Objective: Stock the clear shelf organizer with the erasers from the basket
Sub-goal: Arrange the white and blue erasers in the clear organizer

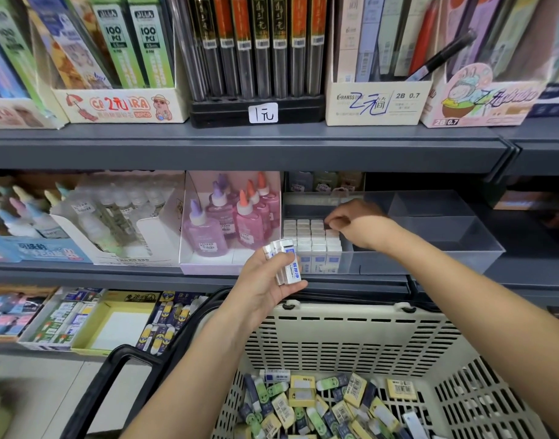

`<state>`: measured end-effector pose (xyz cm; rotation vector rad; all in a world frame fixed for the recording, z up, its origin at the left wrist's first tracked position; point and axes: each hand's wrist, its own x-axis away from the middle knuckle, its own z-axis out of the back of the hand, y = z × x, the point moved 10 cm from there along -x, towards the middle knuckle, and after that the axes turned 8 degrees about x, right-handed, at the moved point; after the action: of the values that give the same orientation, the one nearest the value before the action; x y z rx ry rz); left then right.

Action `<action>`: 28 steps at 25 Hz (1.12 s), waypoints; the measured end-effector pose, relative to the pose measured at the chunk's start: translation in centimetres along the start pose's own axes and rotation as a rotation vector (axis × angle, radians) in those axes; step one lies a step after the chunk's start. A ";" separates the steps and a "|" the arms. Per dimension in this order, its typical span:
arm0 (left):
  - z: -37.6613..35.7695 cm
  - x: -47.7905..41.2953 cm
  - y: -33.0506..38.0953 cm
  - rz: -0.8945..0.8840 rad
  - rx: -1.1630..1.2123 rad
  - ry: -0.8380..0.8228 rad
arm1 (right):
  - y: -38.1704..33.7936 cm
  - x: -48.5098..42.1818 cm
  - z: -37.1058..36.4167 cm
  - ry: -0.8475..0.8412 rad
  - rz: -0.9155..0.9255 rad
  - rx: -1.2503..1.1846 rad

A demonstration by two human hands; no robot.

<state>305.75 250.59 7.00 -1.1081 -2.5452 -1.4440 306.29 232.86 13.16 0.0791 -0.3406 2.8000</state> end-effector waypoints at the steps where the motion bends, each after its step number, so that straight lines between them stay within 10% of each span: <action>1: 0.0 0.0 0.0 -0.002 -0.005 -0.002 | 0.1 0.2 0.5 0.039 -0.020 -0.033; 11: -1.6 0.5 0.2 -0.020 -0.076 -0.142 | -5.6 5.4 0.7 0.024 0.199 -0.433; 21: -1.4 0.2 1.5 -0.130 -0.145 -0.058 | 3.2 3.6 4.3 0.238 -0.157 -0.846; 28: -1.0 0.1 2.2 -0.164 -0.177 -0.020 | 2.4 1.3 4.2 0.236 -0.100 -0.169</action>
<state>306.68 250.64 9.27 -0.9545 -2.6200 -1.7340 304.32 230.02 16.76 -0.2630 -0.4974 2.6330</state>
